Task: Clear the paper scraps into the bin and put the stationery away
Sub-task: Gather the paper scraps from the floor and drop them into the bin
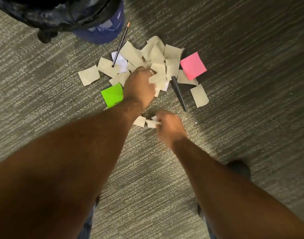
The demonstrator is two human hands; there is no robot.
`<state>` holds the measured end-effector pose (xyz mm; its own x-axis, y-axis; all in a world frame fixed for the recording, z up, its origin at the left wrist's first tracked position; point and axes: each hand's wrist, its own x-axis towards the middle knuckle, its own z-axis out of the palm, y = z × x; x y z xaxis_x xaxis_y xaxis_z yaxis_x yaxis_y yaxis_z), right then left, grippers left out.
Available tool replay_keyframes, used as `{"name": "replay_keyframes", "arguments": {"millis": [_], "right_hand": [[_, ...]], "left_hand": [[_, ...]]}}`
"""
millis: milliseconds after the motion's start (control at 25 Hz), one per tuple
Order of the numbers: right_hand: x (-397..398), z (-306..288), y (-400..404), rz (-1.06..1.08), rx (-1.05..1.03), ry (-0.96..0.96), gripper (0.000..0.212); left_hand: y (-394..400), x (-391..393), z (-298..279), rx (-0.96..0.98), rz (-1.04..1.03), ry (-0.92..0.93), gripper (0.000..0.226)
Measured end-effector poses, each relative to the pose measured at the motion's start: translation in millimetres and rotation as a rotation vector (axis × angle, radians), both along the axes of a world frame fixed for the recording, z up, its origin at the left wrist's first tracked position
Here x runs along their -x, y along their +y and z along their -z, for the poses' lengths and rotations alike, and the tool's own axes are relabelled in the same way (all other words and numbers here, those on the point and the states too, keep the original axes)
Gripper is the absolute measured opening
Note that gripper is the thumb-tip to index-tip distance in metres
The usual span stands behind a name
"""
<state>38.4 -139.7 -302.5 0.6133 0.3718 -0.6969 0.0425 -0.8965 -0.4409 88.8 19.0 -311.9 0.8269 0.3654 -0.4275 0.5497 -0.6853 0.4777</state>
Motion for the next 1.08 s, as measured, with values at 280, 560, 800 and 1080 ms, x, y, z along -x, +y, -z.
{"name": "replay_keyframes", "arguments": {"millis": [280,560,800,1080], "right_hand": [[-116.4,-36.3,6.0,0.182,-0.224,-0.235,0.057],[-154.4,3.7,84.5,-0.489,0.162,-0.048,0.103],[-141.7,9.0,94.2,-0.457,0.153,-0.342,0.062],[-152.8,9.1,67.1,0.219,-0.133,-0.140,0.021]], "left_hand": [[18.7,53.4,-20.8,0.330,-0.463,-0.085,0.019],[-3.4,77.7,-30.0,0.742,-0.927,-0.037,0.029],[0.4,64.1,-15.4,0.795,-1.070,-0.055,0.029],[21.6,51.3,-25.8,0.765,-1.030,-0.099,0.040]]}}
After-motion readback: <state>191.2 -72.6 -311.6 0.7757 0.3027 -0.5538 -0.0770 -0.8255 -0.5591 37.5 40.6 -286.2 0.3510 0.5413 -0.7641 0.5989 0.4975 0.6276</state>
